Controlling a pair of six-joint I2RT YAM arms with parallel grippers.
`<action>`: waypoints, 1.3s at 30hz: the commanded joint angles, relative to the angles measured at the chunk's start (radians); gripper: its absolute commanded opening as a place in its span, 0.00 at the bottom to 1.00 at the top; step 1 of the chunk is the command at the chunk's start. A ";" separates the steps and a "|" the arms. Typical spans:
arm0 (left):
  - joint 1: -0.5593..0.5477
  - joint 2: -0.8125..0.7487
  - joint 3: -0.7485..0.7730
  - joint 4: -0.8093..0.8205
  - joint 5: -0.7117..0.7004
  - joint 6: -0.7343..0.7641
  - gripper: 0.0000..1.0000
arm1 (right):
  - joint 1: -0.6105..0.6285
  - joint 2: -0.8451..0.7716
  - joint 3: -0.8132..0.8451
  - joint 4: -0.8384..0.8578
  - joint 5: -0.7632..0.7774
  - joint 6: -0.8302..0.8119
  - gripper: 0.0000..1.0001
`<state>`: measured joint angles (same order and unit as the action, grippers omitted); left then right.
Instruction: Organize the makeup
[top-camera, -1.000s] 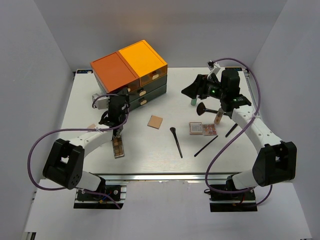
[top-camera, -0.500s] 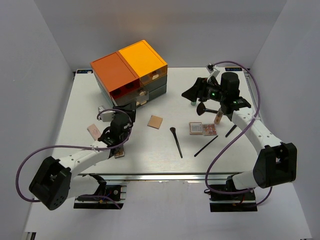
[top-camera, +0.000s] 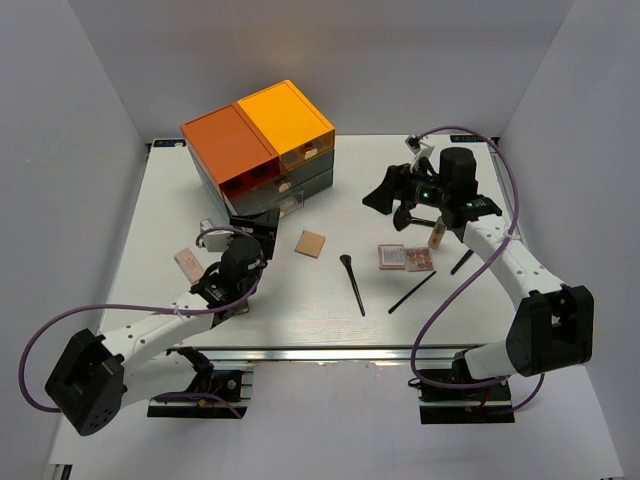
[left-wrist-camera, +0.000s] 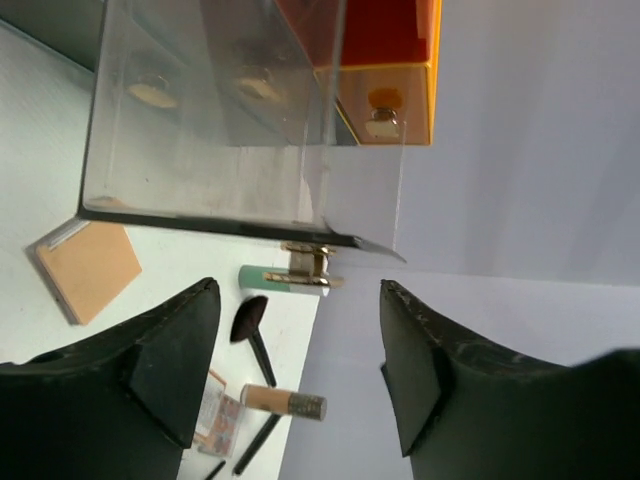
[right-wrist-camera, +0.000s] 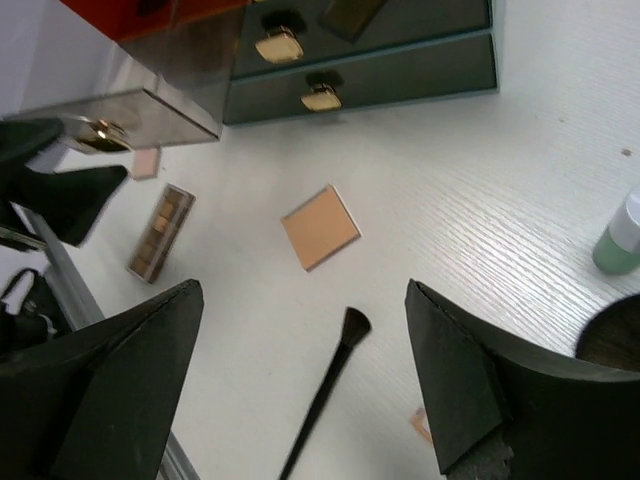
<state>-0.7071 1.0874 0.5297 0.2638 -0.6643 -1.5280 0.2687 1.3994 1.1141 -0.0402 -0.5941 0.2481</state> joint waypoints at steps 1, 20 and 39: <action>-0.005 -0.075 0.021 -0.075 0.041 0.040 0.75 | -0.003 -0.007 0.033 -0.117 0.017 -0.186 0.87; -0.005 -0.424 0.187 -0.618 0.253 0.517 0.93 | -0.180 -0.060 -0.005 -0.392 0.451 -0.558 0.83; -0.005 -0.577 0.224 -0.722 0.114 0.617 0.98 | -0.221 0.084 -0.063 -0.316 0.490 -0.558 0.72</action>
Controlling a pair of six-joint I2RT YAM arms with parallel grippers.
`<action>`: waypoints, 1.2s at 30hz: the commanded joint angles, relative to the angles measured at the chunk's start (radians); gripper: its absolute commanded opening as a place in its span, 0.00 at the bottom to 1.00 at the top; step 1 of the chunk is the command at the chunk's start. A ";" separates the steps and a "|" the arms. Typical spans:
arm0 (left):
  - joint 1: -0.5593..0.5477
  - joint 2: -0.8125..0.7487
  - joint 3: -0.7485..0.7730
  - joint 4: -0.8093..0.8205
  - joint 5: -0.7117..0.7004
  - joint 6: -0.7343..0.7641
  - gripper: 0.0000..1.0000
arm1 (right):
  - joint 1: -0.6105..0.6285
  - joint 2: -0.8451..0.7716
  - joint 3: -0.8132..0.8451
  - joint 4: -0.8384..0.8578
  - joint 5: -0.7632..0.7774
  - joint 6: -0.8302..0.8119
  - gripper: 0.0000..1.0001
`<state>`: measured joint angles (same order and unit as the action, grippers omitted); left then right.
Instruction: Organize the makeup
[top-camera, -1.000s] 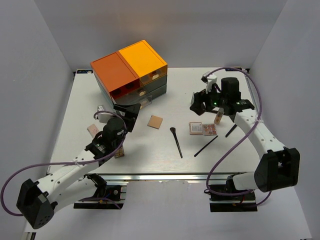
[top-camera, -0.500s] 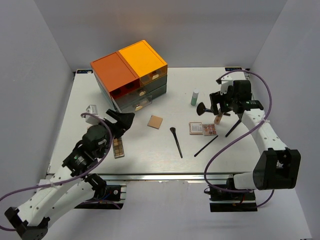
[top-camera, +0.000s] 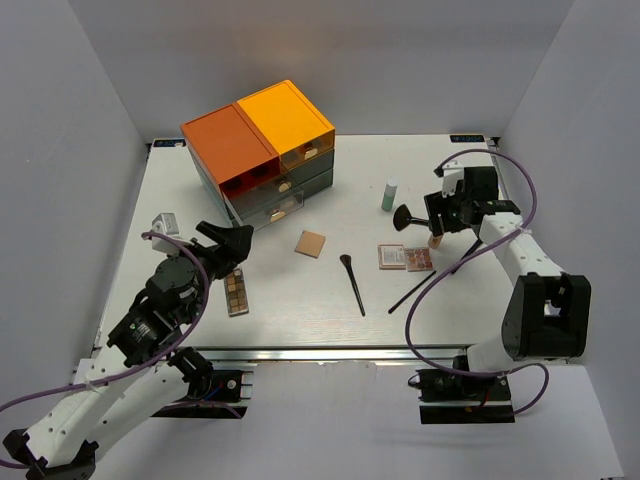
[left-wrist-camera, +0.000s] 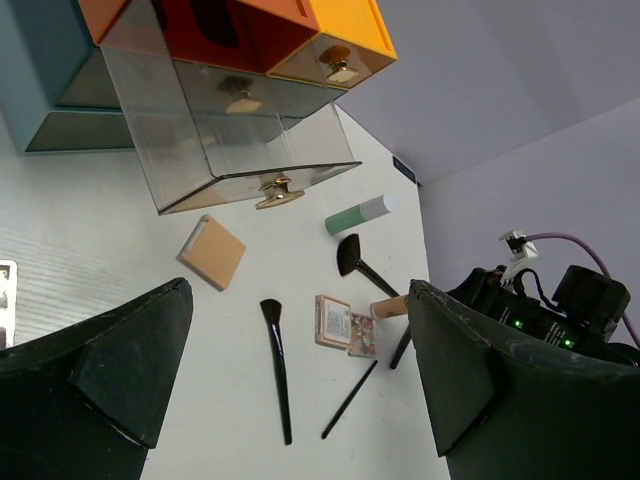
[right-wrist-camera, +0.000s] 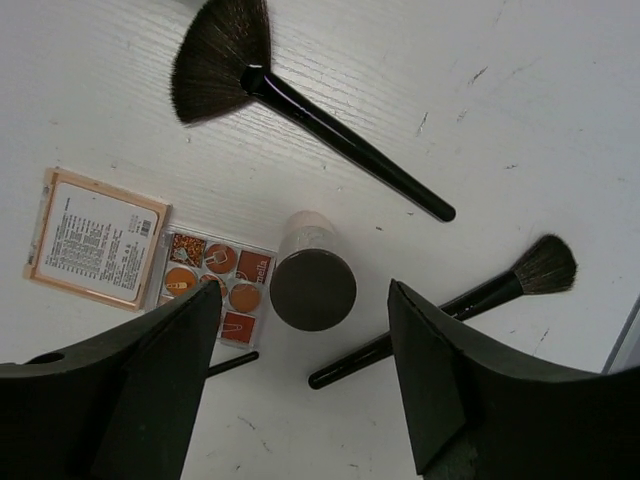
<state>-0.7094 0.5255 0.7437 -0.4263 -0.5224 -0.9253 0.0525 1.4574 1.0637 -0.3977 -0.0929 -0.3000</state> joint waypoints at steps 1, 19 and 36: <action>-0.002 -0.016 0.011 -0.037 -0.033 0.017 0.98 | -0.005 0.037 -0.013 0.043 -0.011 -0.010 0.71; -0.002 -0.032 0.054 -0.065 -0.079 0.049 0.98 | -0.011 0.054 -0.027 0.134 -0.097 -0.054 0.11; -0.002 -0.018 0.158 -0.052 -0.059 0.160 0.98 | 0.406 0.101 0.467 0.500 -0.686 0.590 0.00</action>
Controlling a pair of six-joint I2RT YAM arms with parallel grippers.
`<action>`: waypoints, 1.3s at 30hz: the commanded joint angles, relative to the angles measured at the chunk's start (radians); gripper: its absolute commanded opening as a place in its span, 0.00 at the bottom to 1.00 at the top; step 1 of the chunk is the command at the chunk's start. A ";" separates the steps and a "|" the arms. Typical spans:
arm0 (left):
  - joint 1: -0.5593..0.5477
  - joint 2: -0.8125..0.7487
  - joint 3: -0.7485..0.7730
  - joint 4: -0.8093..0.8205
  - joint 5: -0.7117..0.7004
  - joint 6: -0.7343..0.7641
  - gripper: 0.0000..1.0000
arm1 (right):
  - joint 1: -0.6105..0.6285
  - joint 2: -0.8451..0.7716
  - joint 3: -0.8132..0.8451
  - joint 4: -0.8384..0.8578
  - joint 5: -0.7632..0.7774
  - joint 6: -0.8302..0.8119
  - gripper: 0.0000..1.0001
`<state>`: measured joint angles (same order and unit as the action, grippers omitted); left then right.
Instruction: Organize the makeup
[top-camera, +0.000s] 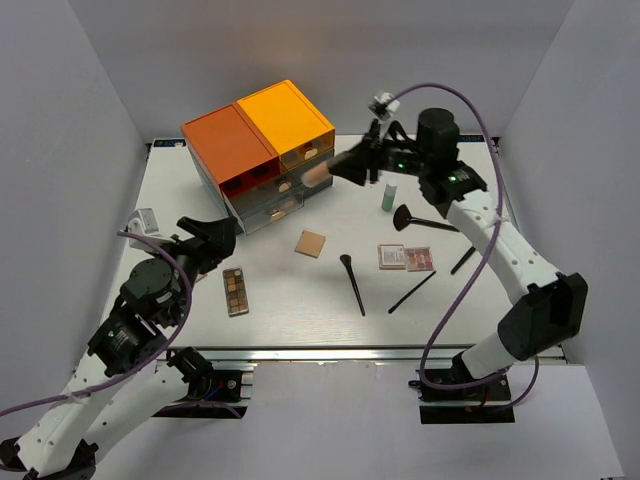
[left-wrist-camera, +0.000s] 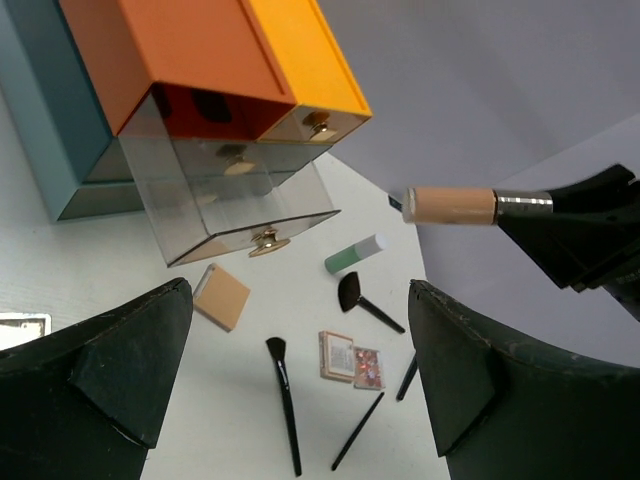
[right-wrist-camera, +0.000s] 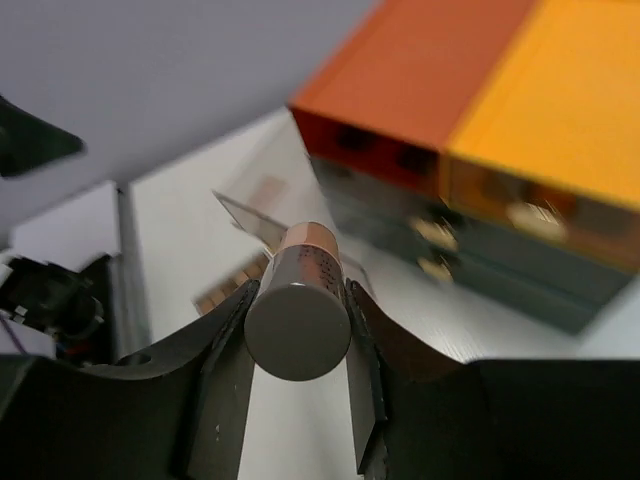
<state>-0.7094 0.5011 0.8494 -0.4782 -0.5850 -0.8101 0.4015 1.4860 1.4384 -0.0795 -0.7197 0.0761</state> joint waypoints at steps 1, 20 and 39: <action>-0.002 0.008 0.059 -0.003 0.004 0.045 0.98 | 0.097 0.097 0.117 0.219 -0.026 0.240 0.00; -0.002 0.220 0.241 0.050 0.215 0.143 0.98 | 0.312 0.439 0.410 0.162 0.039 0.200 0.59; -0.002 0.361 0.198 0.188 0.323 0.097 0.44 | -0.024 0.341 0.280 -0.232 0.595 -0.134 0.64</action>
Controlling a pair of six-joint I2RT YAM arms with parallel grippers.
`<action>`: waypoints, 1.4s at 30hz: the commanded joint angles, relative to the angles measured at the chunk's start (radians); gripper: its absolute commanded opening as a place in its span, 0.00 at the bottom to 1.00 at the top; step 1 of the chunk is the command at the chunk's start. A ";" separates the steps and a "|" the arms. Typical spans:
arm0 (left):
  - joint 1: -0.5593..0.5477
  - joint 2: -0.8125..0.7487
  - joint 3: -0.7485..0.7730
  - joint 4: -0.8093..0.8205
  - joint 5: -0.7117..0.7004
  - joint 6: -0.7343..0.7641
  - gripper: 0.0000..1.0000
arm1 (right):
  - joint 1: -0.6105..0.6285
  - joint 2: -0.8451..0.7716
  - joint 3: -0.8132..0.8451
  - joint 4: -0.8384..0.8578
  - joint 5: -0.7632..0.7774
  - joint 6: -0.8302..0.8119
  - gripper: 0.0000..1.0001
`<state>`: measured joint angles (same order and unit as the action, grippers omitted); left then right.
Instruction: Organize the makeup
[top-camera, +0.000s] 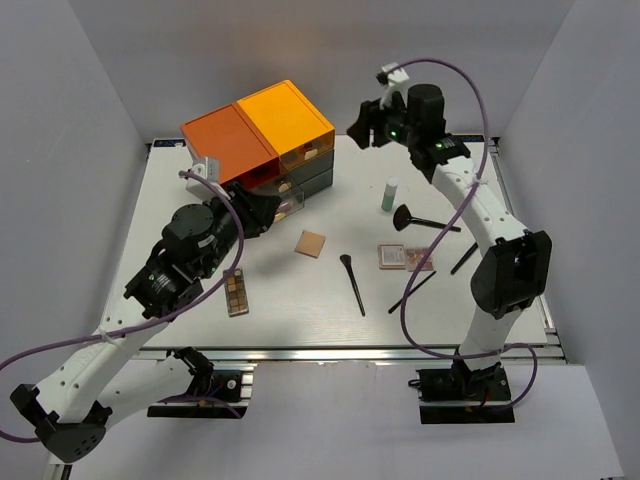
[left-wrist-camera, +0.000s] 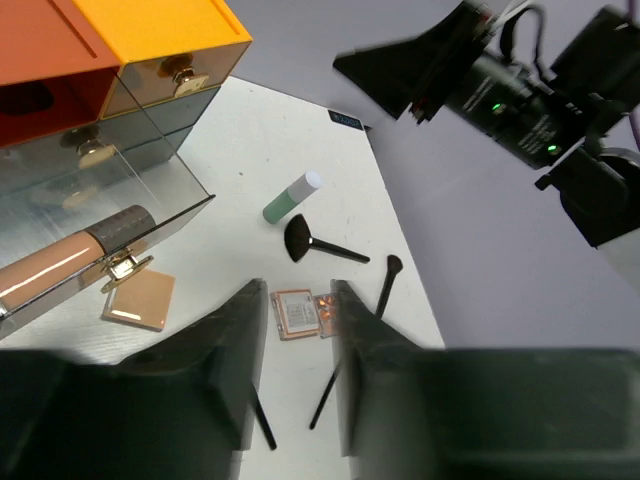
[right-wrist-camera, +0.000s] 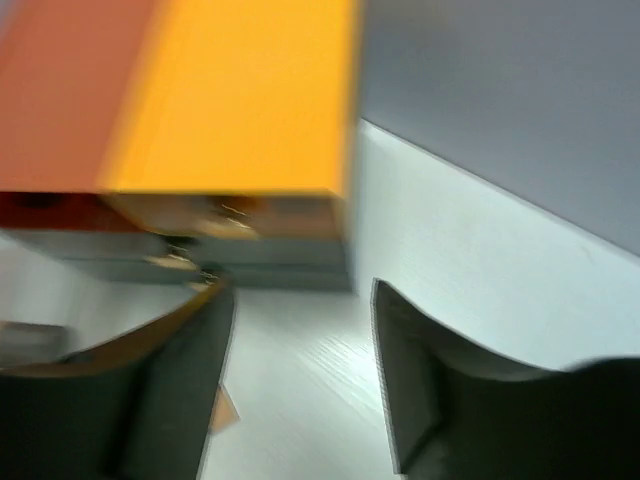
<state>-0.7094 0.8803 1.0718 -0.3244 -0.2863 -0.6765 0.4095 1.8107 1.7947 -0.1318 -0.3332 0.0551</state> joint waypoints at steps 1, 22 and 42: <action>-0.002 -0.017 -0.032 0.031 0.030 -0.047 0.69 | -0.043 0.018 -0.115 -0.196 0.223 -0.118 0.69; -0.002 -0.078 -0.130 0.025 0.016 -0.106 0.88 | -0.094 0.113 -0.271 -0.140 0.375 -0.233 0.78; -0.002 -0.109 -0.153 0.010 -0.013 -0.121 0.88 | -0.107 0.104 -0.296 -0.060 0.346 -0.247 0.00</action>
<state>-0.7094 0.7898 0.9237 -0.3138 -0.2836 -0.7948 0.3138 1.9553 1.5082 -0.2203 0.0223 -0.1909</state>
